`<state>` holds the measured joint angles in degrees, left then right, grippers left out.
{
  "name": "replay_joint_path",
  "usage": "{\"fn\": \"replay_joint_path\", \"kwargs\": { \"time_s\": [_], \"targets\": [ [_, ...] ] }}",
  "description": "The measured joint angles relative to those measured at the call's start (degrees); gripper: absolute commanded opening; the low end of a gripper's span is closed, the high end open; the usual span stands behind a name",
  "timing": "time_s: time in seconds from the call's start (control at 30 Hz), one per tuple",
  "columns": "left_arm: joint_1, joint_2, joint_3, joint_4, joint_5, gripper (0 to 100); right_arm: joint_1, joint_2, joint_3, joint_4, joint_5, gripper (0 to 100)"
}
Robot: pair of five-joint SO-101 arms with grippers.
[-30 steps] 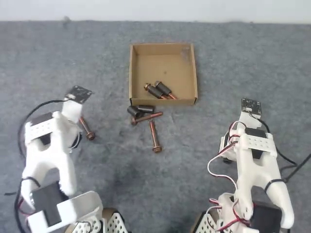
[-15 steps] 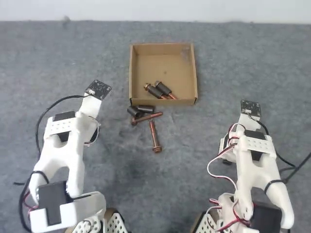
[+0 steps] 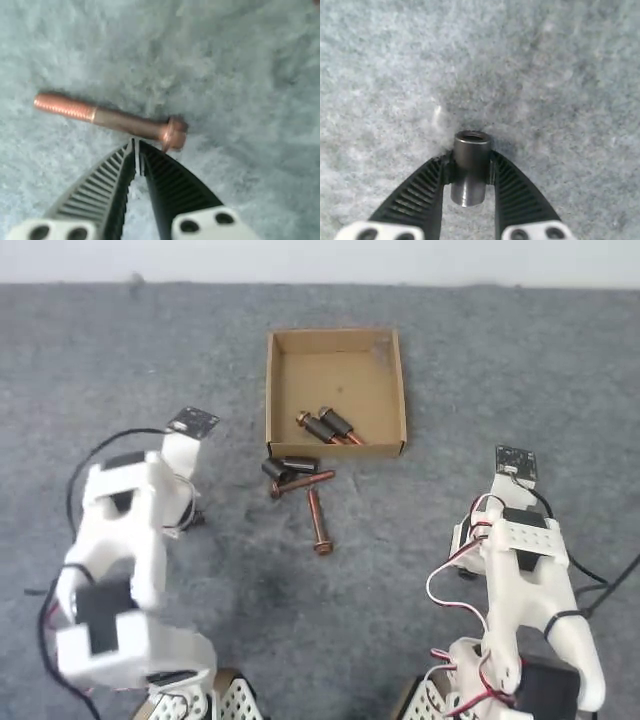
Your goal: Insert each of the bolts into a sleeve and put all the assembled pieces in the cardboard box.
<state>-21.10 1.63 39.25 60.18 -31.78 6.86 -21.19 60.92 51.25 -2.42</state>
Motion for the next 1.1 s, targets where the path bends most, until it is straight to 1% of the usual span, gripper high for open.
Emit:
{"fn": "replay_joint_path", "kwargs": {
  "time_s": [0.1, 0.23, 0.33, 0.4, 0.8, 1.1],
  "targets": [
    [-1.9, 8.4, -8.4, 6.5, 0.0, 1, 0.0, 0.0, 0.0, 0.0, 0.0, 1.0],
    [-1.1, 17.8, -20.0, 15.3, 0.0, 1, 0.0, 0.0, 0.0, 0.0, 0.0, 1.0],
    [-1.1, 22.8, -26.7, 20.7, 0.0, 1, 0.0, 0.0, 0.0, 0.0, 0.0, 1.0],
    [-1.0, 24.0, -28.8, 22.7, 0.0, 1, 0.0, 0.0, 0.0, 0.0, 0.0, 1.0],
    [4.8, 22.1, -27.5, 22.8, 0.0, 1, 0.0, 0.0, 0.0, 0.0, 0.0, 1.0],
    [8.9, 17.7, -21.0, 17.9, 0.0, 1, 0.0, 0.0, 0.0, 0.0, 0.0, 1.0]
  ]
}}
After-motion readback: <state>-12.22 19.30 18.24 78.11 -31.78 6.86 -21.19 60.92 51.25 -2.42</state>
